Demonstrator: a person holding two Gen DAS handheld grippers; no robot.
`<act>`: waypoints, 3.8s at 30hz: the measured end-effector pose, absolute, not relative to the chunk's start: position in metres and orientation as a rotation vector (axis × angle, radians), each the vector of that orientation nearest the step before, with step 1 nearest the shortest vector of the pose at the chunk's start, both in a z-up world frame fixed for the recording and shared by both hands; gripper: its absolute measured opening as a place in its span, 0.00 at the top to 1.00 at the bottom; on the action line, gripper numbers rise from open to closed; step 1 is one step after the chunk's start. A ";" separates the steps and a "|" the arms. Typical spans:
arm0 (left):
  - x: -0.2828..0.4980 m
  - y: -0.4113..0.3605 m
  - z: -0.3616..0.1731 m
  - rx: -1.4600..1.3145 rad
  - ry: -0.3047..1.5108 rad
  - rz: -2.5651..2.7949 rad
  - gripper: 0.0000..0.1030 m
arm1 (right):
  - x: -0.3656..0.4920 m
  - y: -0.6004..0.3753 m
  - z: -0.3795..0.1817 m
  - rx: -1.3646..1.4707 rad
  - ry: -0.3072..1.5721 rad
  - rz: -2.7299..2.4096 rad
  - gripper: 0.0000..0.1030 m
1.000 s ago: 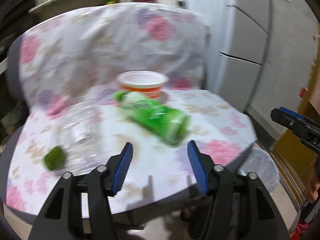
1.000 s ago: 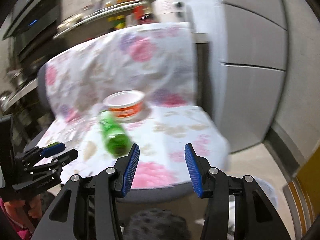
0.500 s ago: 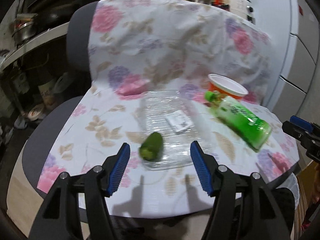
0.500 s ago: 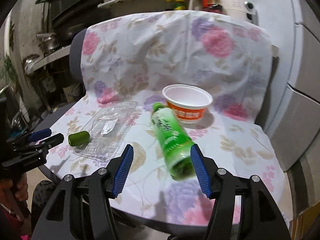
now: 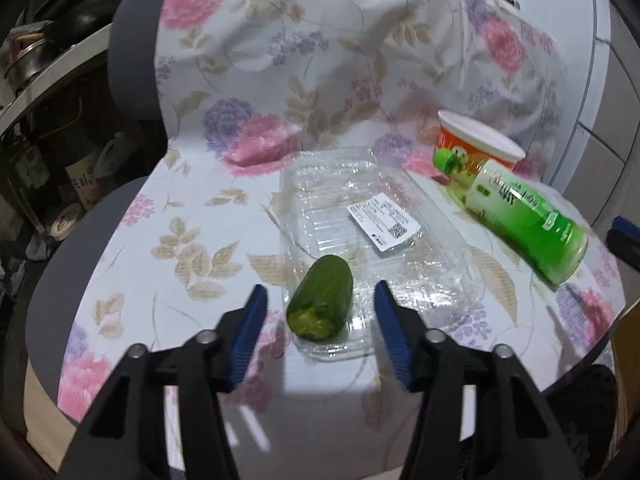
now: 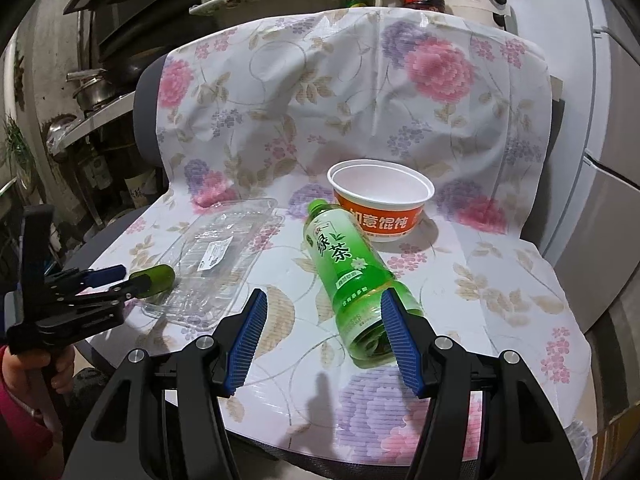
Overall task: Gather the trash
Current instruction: 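Grasp the green cucumber with the left tool, then grasp the green tea bottle with the right tool while the left tool holds the cucumber, then carry the bottle and cucumber over the trash bin and open both tools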
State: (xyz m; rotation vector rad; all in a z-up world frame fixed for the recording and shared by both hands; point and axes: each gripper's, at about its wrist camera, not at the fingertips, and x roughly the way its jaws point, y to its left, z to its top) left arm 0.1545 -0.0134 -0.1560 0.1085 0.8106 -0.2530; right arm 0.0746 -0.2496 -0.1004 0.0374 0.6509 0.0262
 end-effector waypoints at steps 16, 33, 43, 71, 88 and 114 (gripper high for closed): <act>0.159 -0.006 -0.138 0.062 0.750 -0.269 0.68 | 0.065 -0.257 -0.093 0.048 0.637 0.011 0.41; 0.145 -0.051 -0.104 -0.006 0.675 -0.368 0.68 | 0.135 -0.264 -0.108 -0.051 0.739 0.049 0.41; 0.168 -0.064 -0.116 -0.002 0.691 -0.365 0.68 | 0.193 -0.275 -0.144 -0.033 0.868 0.106 0.41; 0.155 -0.058 -0.117 -0.011 0.712 -0.344 0.68 | 0.197 -0.221 -0.155 -0.280 0.904 0.117 0.40; 0.097 -0.104 -0.100 0.034 0.656 -0.505 0.68 | 0.076 -0.282 -0.077 -0.053 0.668 0.031 0.40; -0.061 -0.395 -0.128 0.288 0.615 -1.224 0.69 | -0.183 -0.509 -0.132 0.229 0.682 -0.629 0.40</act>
